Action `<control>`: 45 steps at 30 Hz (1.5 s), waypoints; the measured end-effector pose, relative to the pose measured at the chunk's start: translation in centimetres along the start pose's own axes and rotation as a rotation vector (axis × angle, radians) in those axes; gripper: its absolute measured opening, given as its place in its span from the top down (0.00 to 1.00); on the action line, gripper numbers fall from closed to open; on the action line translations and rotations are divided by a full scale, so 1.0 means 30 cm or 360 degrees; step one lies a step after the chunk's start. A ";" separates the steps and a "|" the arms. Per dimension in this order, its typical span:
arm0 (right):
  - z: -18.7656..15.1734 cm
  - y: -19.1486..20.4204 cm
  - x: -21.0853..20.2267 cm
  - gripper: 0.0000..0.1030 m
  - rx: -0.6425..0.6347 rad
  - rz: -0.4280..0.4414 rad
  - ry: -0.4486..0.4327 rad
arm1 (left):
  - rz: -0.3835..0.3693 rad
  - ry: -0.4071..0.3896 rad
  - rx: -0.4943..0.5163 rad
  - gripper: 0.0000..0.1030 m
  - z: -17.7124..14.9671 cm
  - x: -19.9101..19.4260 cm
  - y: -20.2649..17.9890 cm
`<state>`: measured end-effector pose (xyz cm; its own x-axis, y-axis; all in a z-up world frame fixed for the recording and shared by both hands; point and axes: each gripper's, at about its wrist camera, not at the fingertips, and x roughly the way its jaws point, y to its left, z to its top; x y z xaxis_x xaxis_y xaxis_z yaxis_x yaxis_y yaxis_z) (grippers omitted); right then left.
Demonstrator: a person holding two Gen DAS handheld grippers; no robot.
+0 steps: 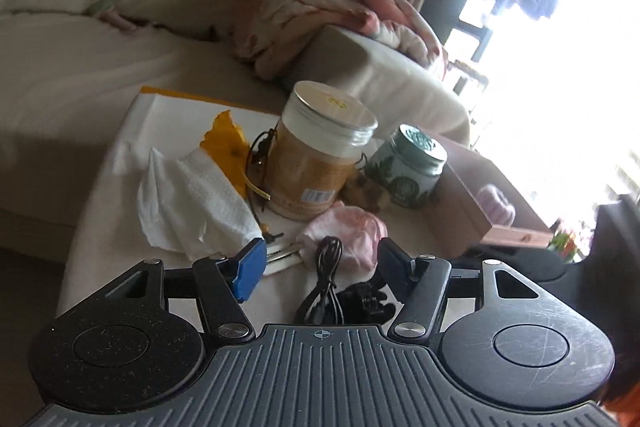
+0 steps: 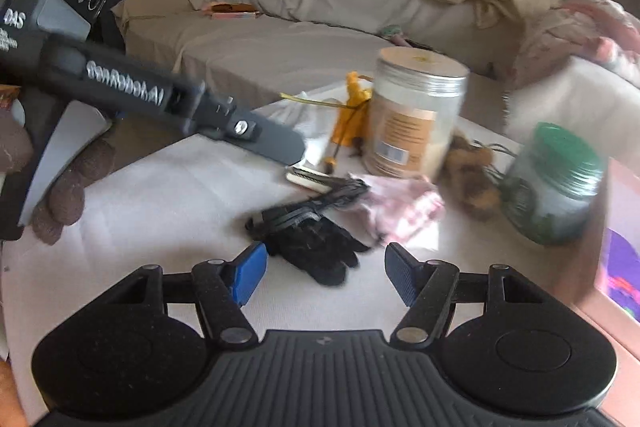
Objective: Organize soft objects
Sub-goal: 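Grasp the black cable with the left tool while the right tool grasps the black clip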
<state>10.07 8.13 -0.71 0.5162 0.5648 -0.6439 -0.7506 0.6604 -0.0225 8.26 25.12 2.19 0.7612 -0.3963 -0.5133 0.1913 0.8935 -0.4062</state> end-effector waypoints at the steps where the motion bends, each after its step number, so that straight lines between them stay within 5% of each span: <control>1: 0.004 -0.006 0.011 0.65 0.0019 0.0013 0.0031 | 0.0012 -0.0003 -0.0012 0.36 0.000 -0.002 0.002; 3: 0.001 -0.015 -0.009 0.67 0.0052 0.0046 0.0048 | 0.0029 0.0006 -0.0017 0.36 0.002 -0.004 0.005; 4: -0.011 -0.018 -0.036 0.82 0.0047 0.0077 0.0044 | 0.0029 0.0009 -0.0013 0.36 0.002 -0.009 0.005; 9: -0.106 -0.039 -0.178 0.82 0.0002 0.0028 0.0076 | 0.0013 0.0082 0.0109 0.37 -0.016 0.051 -0.064; 14: -0.195 -0.062 -0.276 0.81 -0.0048 -0.0168 0.0080 | 0.0286 0.0110 0.0398 0.51 -0.052 0.141 -0.184; 19: -0.235 -0.062 -0.326 0.47 0.0011 -0.0240 0.0022 | 0.0361 0.0167 0.0394 0.70 -0.069 0.185 -0.206; 29: -0.221 -0.060 -0.227 0.46 0.0246 -0.0389 0.0014 | 0.0423 0.0186 0.0255 0.75 -0.094 0.174 -0.184; 36: -0.231 -0.070 -0.329 0.89 0.0221 -0.0382 -0.0046 | 0.0399 0.0171 0.0318 0.79 -0.108 0.157 -0.196; 43: -0.281 -0.098 -0.480 0.89 0.0228 -0.0408 -0.0102 | 0.0202 0.0159 0.0502 0.84 -0.198 0.051 -0.333; 45: -0.284 -0.096 -0.483 0.79 0.0261 -0.0393 -0.0109 | 0.0189 0.0154 0.0494 0.84 -0.213 0.032 -0.359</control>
<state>1.24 -6.15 2.17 0.7056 0.4057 -0.5809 -0.5252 0.8498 -0.0444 2.97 13.76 1.24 0.7298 -0.2908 -0.6188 0.2958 0.9502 -0.0977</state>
